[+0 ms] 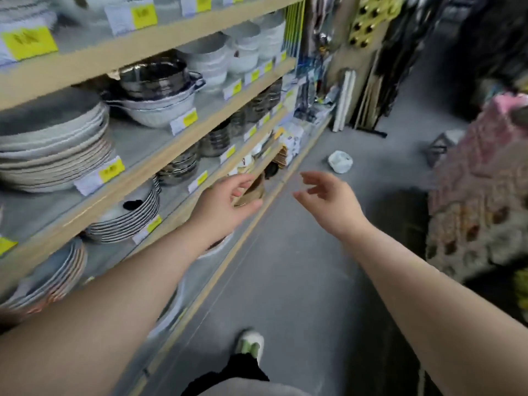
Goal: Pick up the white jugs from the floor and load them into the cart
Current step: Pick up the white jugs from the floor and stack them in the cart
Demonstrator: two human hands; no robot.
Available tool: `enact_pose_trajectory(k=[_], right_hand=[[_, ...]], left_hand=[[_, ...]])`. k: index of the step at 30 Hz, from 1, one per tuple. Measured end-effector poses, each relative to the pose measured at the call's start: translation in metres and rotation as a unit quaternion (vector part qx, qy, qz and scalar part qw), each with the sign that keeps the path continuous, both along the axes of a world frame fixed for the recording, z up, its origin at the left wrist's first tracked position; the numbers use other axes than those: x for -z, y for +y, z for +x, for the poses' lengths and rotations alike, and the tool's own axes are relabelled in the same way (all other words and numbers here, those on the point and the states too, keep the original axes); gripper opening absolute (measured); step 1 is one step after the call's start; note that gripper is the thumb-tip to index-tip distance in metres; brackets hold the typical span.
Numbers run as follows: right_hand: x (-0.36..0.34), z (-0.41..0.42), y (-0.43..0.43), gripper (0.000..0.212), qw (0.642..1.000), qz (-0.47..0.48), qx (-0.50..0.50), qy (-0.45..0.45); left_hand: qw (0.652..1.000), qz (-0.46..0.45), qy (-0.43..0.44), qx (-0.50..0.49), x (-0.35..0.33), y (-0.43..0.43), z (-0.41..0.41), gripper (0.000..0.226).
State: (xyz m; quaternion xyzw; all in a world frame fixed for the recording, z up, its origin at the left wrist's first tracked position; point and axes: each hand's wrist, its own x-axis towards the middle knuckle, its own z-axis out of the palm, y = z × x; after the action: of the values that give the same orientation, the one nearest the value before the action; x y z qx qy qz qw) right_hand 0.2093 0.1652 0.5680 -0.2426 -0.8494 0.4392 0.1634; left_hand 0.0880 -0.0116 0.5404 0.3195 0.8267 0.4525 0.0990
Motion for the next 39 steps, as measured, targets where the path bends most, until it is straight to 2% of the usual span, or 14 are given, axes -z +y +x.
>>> enact_pose_trajectory(k=[7, 15, 23, 31, 39], right_hand=[[0.001, -0.044, 0.126, 0.038, 0.989, -0.006, 0.148, 0.002], [0.028, -0.079, 0.275, 0.04, 0.974, -0.035, 0.222, -0.008], [0.043, -0.144, 0.464, 0.043, 0.971, -0.07, 0.226, -0.03], [0.053, -0.25, 0.601, 0.042, 0.971, -0.112, 0.203, -0.053], [0.08, -0.383, 0.734, 0.044, 0.954, -0.143, 0.256, -0.058]], left_hand=[[0.992, -0.023, 0.002, 0.121, -0.011, 0.153, -0.09, 0.044], [0.98, -0.034, -0.028, 0.192, 0.003, 0.33, -0.143, 0.049], [0.984, -0.053, -0.052, 0.162, 0.021, 0.509, -0.213, 0.05], [0.987, -0.063, -0.086, 0.122, 0.043, 0.634, -0.308, 0.049], [0.974, -0.097, -0.093, 0.181, 0.062, 0.788, -0.448, 0.058]])
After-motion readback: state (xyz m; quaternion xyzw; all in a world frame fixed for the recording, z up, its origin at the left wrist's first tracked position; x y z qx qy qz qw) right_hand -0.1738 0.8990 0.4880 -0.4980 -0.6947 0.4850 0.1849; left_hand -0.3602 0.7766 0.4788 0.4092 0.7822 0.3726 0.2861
